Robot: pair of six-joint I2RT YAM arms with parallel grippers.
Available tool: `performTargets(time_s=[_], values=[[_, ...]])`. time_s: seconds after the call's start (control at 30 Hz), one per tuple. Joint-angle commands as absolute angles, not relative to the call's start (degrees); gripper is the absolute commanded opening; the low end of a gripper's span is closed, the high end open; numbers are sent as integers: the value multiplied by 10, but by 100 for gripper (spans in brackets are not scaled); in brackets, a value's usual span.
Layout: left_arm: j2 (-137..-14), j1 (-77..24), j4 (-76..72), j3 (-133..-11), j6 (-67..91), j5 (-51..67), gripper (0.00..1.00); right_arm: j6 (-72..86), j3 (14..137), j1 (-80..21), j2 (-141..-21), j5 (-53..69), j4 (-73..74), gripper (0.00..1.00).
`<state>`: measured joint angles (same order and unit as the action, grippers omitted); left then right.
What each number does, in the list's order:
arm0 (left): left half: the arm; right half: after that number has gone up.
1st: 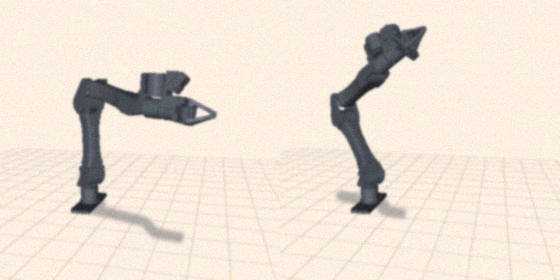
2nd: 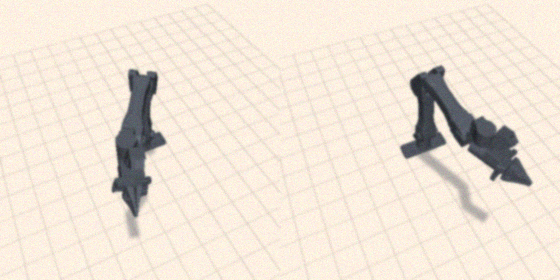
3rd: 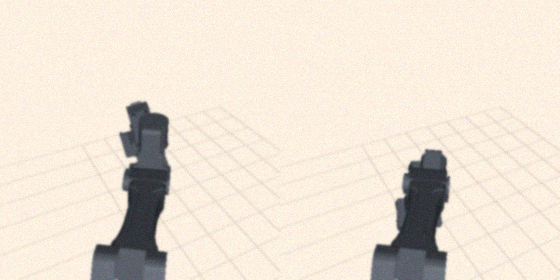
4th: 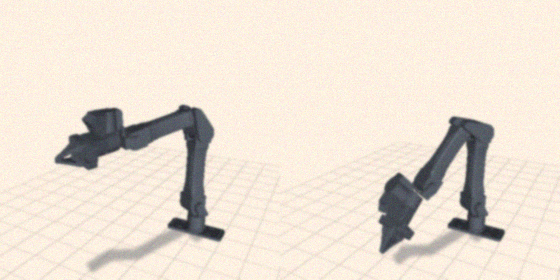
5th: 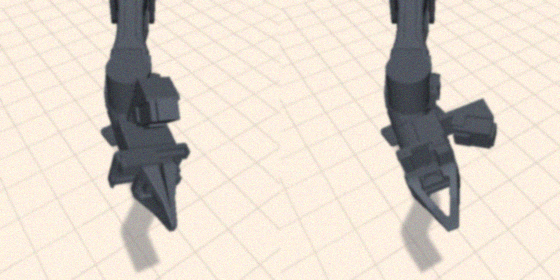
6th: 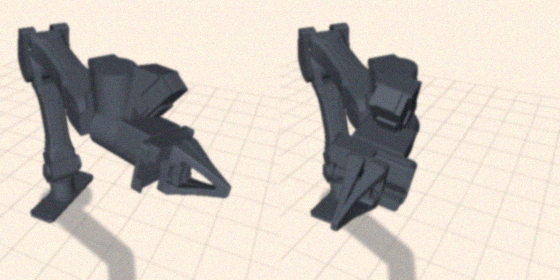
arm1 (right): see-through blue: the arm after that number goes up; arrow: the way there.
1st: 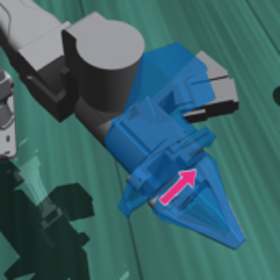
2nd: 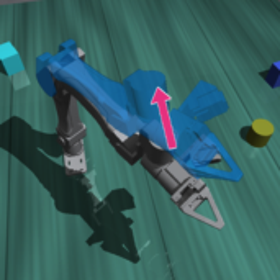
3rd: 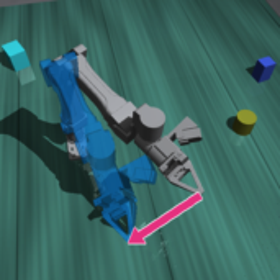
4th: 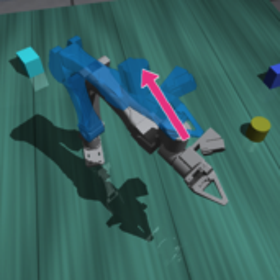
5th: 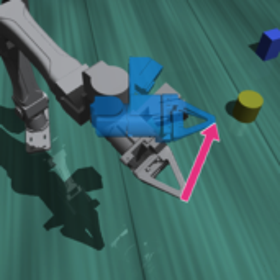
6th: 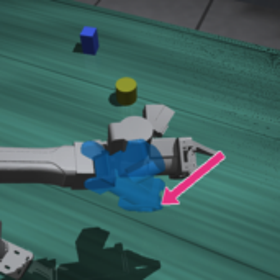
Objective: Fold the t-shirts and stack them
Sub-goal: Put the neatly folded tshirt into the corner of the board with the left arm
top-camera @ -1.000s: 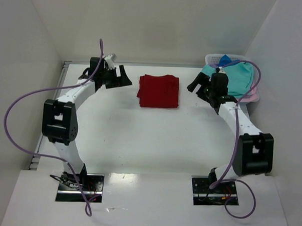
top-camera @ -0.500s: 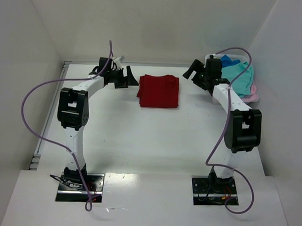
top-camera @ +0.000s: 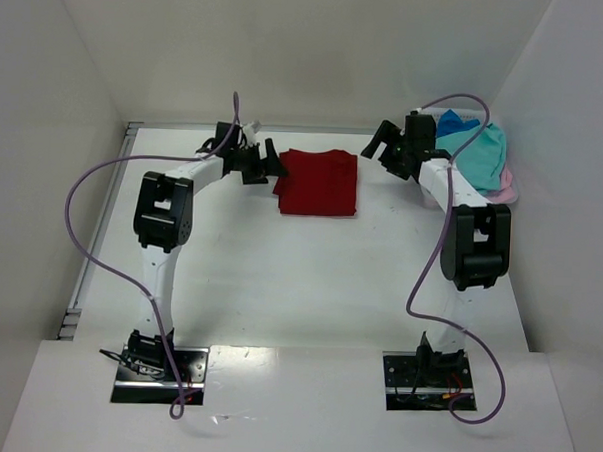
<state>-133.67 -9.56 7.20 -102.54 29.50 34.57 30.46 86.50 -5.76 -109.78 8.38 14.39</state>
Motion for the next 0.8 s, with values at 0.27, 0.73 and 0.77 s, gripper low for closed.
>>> performTargets(time_s=[0.27,0.73,0.77], values=[[-1395,-106,37,-1070,339,365,100,276,925,-62,-1129,84,163,100],[-1418,-142,52,-1092,364,365,96,271,932,-62,-1118,74,174,100],[-1418,-142,52,-1086,364,358,93,265,925,-62,-1118,69,174,100]])
